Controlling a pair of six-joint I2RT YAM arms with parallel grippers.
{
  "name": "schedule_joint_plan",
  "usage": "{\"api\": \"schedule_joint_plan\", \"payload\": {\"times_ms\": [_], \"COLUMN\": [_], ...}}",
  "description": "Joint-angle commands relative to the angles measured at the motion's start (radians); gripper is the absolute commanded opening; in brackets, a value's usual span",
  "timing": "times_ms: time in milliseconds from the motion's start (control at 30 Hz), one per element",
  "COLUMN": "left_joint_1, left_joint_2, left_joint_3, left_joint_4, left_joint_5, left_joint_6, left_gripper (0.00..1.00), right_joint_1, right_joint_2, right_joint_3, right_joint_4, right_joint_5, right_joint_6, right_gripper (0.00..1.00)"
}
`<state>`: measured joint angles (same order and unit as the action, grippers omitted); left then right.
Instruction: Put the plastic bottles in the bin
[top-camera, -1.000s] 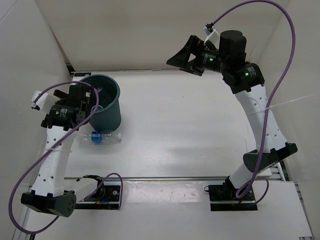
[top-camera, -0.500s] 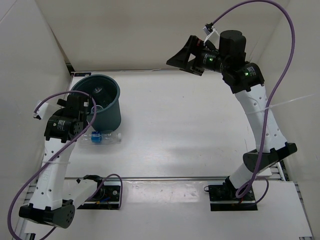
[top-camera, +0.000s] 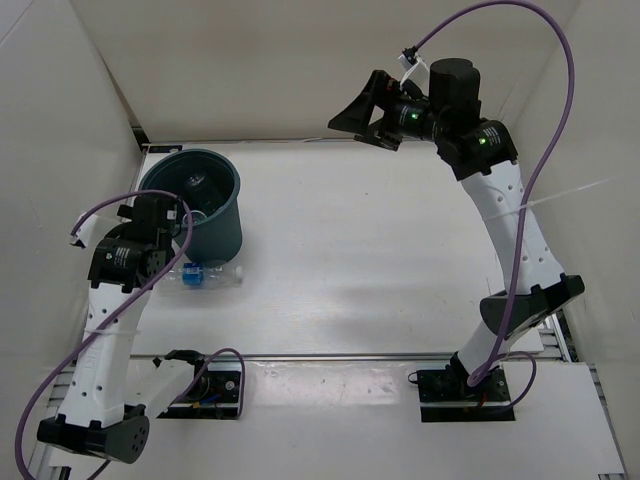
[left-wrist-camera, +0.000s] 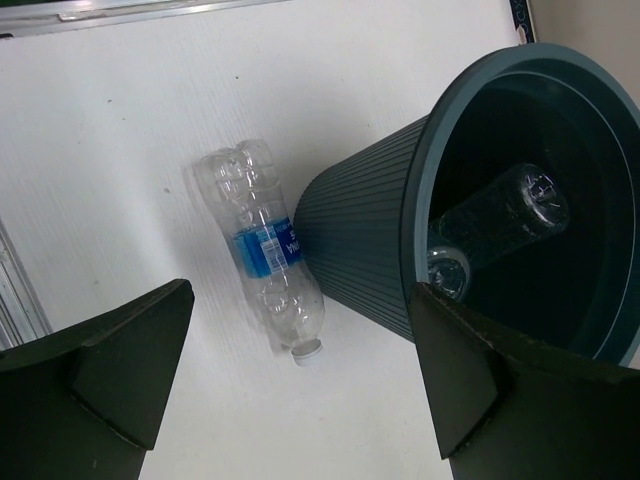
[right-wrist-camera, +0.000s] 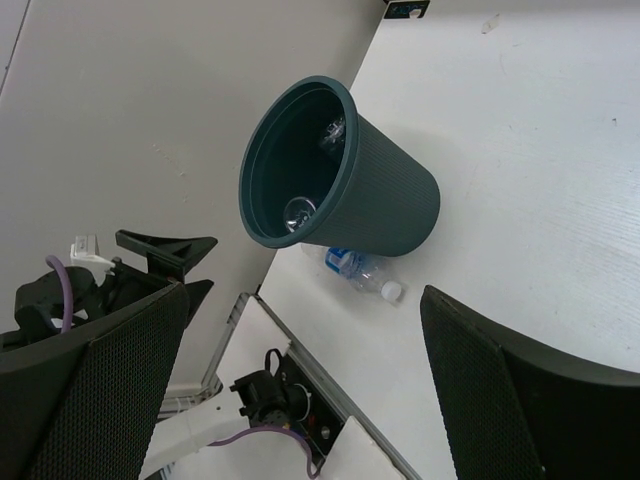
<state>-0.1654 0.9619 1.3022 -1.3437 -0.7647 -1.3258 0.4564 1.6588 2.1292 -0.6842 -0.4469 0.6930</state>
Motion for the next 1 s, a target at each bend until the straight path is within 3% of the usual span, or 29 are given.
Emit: {"api": "schedule_joint_plan", "payload": {"times_ms": [0, 467, 967], "left_joint_1": [0.004, 0.004, 0.004], "left_joint_2": [0.001, 0.023, -0.009], "left_joint_3": [-0.012, -0.012, -0.090], "left_joint_4": [-0.046, -0.064, -0.083], "left_joint_5": [0.015, -0.004, 0.104], "left_joint_6": [-0.049, -0.093, -0.243], "left_gripper": [1.00, 1.00, 1.00], "right_joint_1": [-0.007, -0.036, -0.036], "right_joint_2": [0.002, -0.007, 0.032], "right_joint_3": [0.044, 0.044, 0.055], "right_joint_4": [0.017, 0.017, 0.026], "right_joint_5": [-0.019, -0.019, -0.056], "right_joint_6": [0.002, 0.011, 0.039], "right_gripper": [1.00, 1.00, 1.00]}}
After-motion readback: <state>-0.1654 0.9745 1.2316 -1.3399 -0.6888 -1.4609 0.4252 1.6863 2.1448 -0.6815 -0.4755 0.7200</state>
